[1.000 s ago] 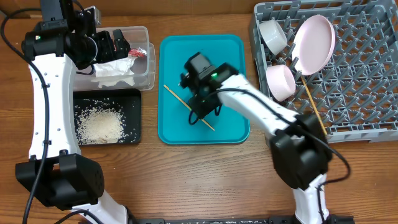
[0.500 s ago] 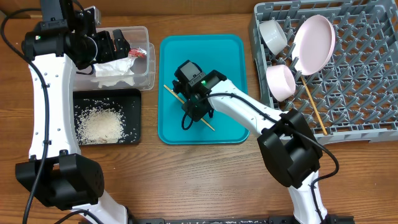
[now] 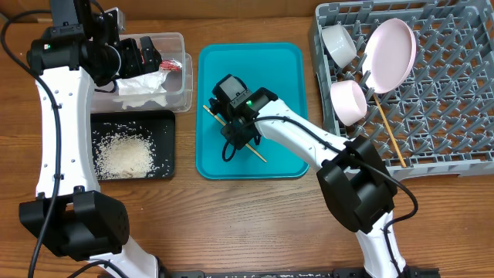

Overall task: Sort waste into correct bins and load items into the dishwasher
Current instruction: 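Close the right gripper on the second chopstick and lift it, then carry the second chopstick right and insert it into the rack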

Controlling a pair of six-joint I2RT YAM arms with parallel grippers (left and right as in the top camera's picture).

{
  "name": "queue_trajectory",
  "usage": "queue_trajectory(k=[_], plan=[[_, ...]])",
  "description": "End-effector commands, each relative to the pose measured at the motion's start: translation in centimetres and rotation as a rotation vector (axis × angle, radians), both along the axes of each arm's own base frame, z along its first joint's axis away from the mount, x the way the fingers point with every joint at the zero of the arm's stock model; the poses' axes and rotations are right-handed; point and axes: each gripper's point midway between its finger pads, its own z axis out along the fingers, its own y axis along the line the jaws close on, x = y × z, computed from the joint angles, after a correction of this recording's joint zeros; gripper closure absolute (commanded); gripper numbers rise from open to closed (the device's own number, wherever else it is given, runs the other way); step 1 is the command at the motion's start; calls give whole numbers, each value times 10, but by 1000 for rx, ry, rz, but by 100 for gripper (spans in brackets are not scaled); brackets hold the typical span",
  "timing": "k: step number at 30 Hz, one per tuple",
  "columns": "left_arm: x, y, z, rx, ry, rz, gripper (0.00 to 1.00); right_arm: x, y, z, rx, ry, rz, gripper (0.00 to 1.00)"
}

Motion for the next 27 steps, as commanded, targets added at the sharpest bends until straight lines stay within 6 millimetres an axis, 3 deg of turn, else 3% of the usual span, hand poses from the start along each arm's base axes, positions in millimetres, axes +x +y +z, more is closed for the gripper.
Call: queue_trajectory(k=[1,5,8,12,15,17,21,24,27], plan=[[-2,0,18,18,-46,-7,0,-3,7,-16,4,39,6,52],[-2,0,18,18,-46,-7,0,-7,6,-34,-11,75,3,53],[-2,0,18,18,-46,-7,0,-8,5,-40,-18,88,-11,60],[-2,0,18,18,-45,-7,0,-8,5,-41,-16,89,-19,84],[-2,0,18,18,-46,-7,0,-6,6,-40,-11,87,-38,96],[-2,0,18,18,-45,-7,0,-5,6,-34,-7,88,-45,96],[-2,0,18,18,-46,-7,0,3,5,1,13,84,-107,96],[-2,0,18,18,-46,-7,0,13,-1,49,48,53,-129,96],[-2,0,18,18,-46,-7,0,28,-18,111,100,-6,-171,96]])
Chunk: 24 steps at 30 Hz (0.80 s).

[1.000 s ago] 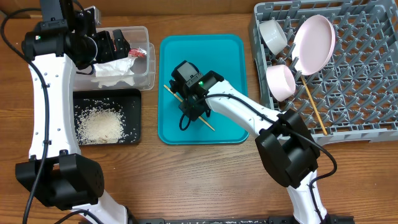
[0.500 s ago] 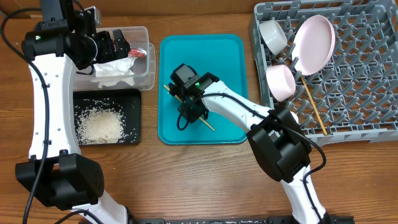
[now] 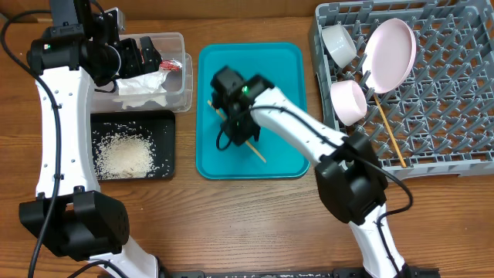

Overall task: Sort waste into correct bins and load items into the dishwasher
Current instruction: 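Carry the second chopstick right and insert it into the rack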

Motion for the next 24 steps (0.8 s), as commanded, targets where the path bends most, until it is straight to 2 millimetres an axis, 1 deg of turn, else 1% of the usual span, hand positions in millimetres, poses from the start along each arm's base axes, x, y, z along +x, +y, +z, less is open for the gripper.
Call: queue_trajectory(k=[1,3,4,6,8,10,12,14,16,19,24], plan=[[-2,0,18,15,-46,-8,0,32,-16,101,129,-154,-84,96],[-2,0,18,15,-46,-8,0,37,-38,134,145,-184,-127,96],[-2,0,18,16,-46,-9,0,40,-54,150,147,-197,-156,96],[-2,0,18,16,-46,-8,0,42,-85,173,146,-210,-215,96],[-2,0,18,16,-46,-8,0,41,-116,186,136,-211,-274,96],[-2,0,18,16,-46,-8,0,40,-149,192,109,-202,-337,96],[-2,0,18,16,-46,-8,0,36,-183,192,57,-180,-405,96],[-2,0,18,16,-46,-8,0,28,-213,187,8,-129,-466,96],[-2,0,18,16,-46,-9,0,20,-237,180,-26,-69,-518,96],[-2,0,18,15,-46,-8,0,17,-261,165,-47,-18,-580,96],[-2,0,18,16,-46,-8,0,5,-293,135,-92,88,-658,96]])
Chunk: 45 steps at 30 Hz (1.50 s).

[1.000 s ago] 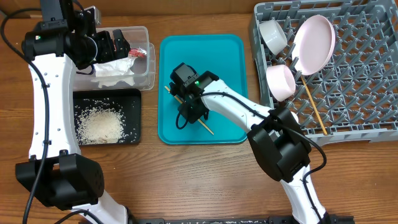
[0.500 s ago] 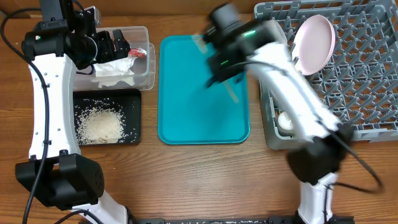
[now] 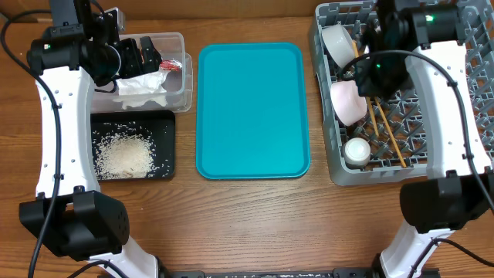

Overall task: Sort waste into correct bins and load items into the dishwasher
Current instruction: 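Carry the second chopstick right and insert it into the rack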

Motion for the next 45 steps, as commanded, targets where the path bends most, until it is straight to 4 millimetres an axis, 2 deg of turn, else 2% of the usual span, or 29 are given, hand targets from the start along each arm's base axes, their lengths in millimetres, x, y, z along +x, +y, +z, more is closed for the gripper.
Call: queue_trajectory(k=[1,9,15,18,19,20,21,25,29,32,34,36,39,42,43,44,45], plan=[[-2,0,18,15,-46,-8,0,-7,-19,-22,-13,74,-53,96],[-2,0,18,15,-46,-8,0,-27,-59,-62,-18,195,-160,96],[-2,0,18,15,-46,-8,0,-33,-73,-72,-14,219,-201,94],[-2,0,18,15,-46,-8,0,-28,-76,-73,-13,200,-208,87],[-2,0,18,15,-46,-8,0,-28,-76,-73,-13,197,-209,80],[-2,0,18,15,-46,-8,0,-28,-76,-73,-13,196,-209,65],[-2,0,18,15,-46,-8,0,-27,-76,-73,-14,193,-209,61],[-2,0,18,15,-46,-9,0,-24,-76,-73,-13,180,-210,62],[-2,0,18,15,-46,-8,0,-22,-75,-66,-1,169,-232,71],[-2,0,18,15,-46,-9,0,-14,-59,-43,80,119,-220,74],[-2,0,18,16,-46,-9,0,-5,-43,-16,144,43,-197,74],[-2,0,18,16,-46,-9,0,1,-30,14,191,-45,-164,74],[-2,0,18,15,-46,-8,0,3,-8,73,234,-211,-99,72],[-2,0,18,15,-46,-8,0,-5,13,123,270,-360,-29,55],[-2,0,18,15,-46,-8,0,-12,21,140,281,-409,-5,37],[-2,0,18,15,-46,-8,0,-18,27,152,289,-444,17,0],[-2,0,18,16,-46,-9,0,-27,34,164,297,-477,35,0]])
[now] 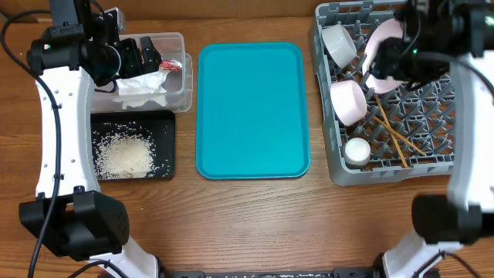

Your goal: Sort waste into correct bins and load items into the dishwasher

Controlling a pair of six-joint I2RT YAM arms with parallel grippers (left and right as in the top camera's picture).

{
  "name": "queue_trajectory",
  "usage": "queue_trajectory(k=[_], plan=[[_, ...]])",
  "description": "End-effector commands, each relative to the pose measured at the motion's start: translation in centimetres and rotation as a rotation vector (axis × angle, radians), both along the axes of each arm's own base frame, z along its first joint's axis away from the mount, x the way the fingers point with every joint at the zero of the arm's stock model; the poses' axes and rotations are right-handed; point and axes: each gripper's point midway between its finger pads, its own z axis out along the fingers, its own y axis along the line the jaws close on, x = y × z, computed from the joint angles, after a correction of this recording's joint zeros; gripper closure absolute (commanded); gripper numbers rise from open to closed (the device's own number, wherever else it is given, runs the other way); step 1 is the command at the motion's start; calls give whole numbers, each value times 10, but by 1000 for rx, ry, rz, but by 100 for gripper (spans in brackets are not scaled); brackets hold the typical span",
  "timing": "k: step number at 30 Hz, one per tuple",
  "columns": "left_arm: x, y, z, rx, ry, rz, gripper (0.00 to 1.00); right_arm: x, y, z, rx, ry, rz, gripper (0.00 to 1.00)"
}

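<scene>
The teal tray in the middle is bare. In the grey dish rack on the right are a white bowl, a pink bowl, a pink plate, a white cup and two crossed wooden chopsticks. My right gripper hangs over the pink plate at the rack's back, seemingly open, nothing seen in it. My left gripper is open over the clear waste bin.
The clear bin holds crumpled white paper and a red wrapper. A black tray with spilled rice lies in front of it. Both arms rise along the table's left and right sides.
My right gripper has let go of the chopstick and shifted right toward the rack's back. The chopstick now lies in the rack, crossing the other one. The left arm is unchanged.
My right gripper was down on a chopstick on the teal tray, and still at it a moment later. Then the tray was bare and the gripper held the chopstick over the rack. Now both chopsticks lie in the rack. The left gripper stayed over the bin throughout.
</scene>
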Motion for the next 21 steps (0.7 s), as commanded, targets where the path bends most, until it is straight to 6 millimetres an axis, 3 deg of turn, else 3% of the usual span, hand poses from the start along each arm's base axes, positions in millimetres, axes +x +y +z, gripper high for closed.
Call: queue_trajectory(k=[1,5,8,16,21], plan=[[-2,0,18,15,-46,-8,0,-37,26,66,64,-186,56,0],[-2,0,18,16,-46,-9,0,-66,46,92,139,-228,26,0],[-2,0,18,15,-46,-8,0,-73,48,98,142,-247,36,0],[-2,0,18,15,-46,-8,0,-71,42,97,110,-255,17,0],[-2,0,18,15,-46,-9,0,-56,38,100,87,-297,-6,0]])
